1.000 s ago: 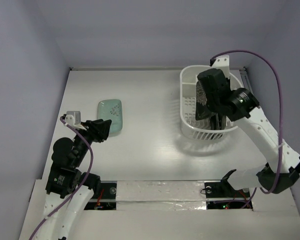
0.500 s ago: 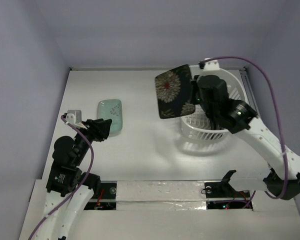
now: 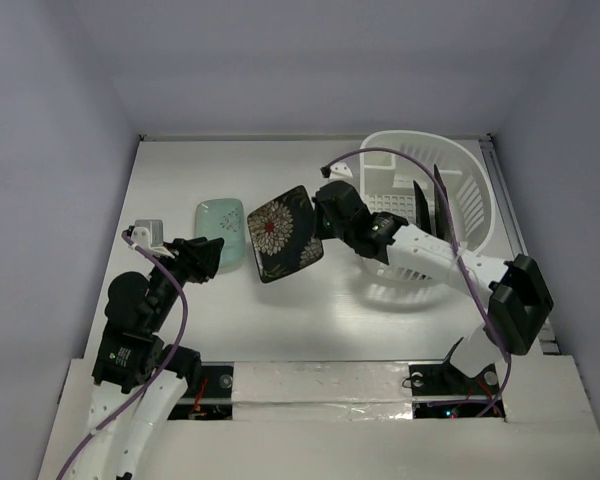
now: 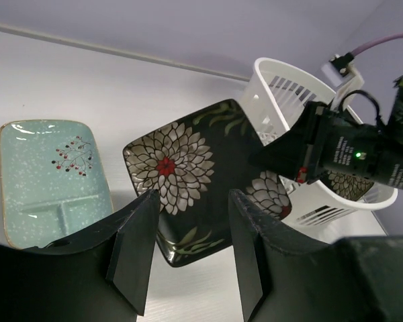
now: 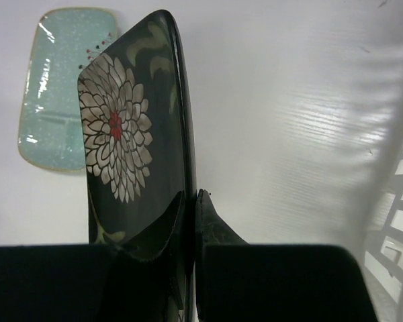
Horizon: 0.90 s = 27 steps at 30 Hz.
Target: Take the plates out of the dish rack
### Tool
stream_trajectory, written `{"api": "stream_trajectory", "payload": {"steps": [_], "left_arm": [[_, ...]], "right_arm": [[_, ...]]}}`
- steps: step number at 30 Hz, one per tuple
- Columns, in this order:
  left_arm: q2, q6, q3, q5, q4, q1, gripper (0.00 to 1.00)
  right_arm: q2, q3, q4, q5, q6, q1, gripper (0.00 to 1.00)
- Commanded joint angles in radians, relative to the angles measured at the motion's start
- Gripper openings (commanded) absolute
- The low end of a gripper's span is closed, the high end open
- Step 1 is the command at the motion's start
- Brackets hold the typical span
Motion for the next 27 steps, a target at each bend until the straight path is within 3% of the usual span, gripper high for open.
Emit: {"api": "stream_trajectory", "payload": {"steps": [1,12,27], "left_arm": [[0.008,-0.003,-0.009,0.008,0.053,0.004,0.42],[0.011,-0.003,-0.009,0.009,0.053,0.004,0.42],[0.009,-0.003,-0.01,0.019,0.054,0.013,0.42]], "right_arm": [[-0.019,0.005,0.276,0.01,0.099,0.005,0.0],[0.077,-0.054,0.319,0.042,0.132,0.005,0.0],[0.163,-0.115,0.21,0.166,0.133,0.005,0.0]]}}
